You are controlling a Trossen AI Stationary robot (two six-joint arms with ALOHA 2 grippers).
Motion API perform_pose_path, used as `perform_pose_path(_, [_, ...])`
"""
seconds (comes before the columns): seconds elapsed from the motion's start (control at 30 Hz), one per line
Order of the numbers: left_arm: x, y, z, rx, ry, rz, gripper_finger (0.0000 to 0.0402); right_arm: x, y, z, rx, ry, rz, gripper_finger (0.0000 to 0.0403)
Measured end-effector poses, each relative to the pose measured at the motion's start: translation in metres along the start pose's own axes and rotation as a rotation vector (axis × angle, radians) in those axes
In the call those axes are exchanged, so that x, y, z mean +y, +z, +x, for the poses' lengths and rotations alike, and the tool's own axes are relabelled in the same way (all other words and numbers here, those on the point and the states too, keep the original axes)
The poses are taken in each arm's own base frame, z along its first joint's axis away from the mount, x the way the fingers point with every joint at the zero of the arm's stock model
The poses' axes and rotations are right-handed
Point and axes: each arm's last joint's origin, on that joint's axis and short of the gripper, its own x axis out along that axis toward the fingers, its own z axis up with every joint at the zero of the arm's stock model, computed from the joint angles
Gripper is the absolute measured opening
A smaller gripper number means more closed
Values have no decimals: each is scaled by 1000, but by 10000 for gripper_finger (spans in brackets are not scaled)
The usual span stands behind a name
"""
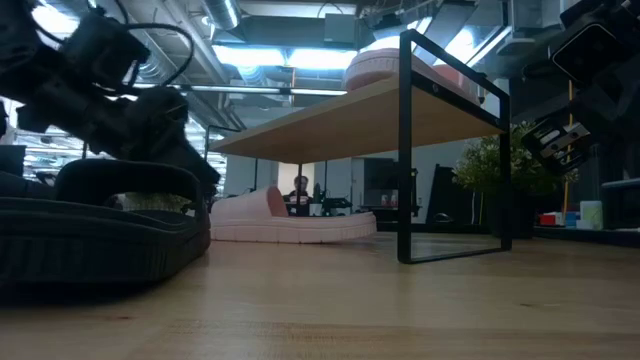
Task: Pick and place slides into the shelf
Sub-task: Put the pink slipper on the shelf
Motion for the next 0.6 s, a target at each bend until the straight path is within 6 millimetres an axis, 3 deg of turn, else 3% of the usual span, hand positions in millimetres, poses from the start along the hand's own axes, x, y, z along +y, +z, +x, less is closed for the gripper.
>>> perform_pose_path(0.23, [0, 5, 19, 51, 68, 58, 144, 0, 0, 0, 0, 0, -1, 7])
perform_pose_path(0.6, [6, 6, 21, 65, 93, 45, 144, 0, 0, 0, -1, -1, -2, 7])
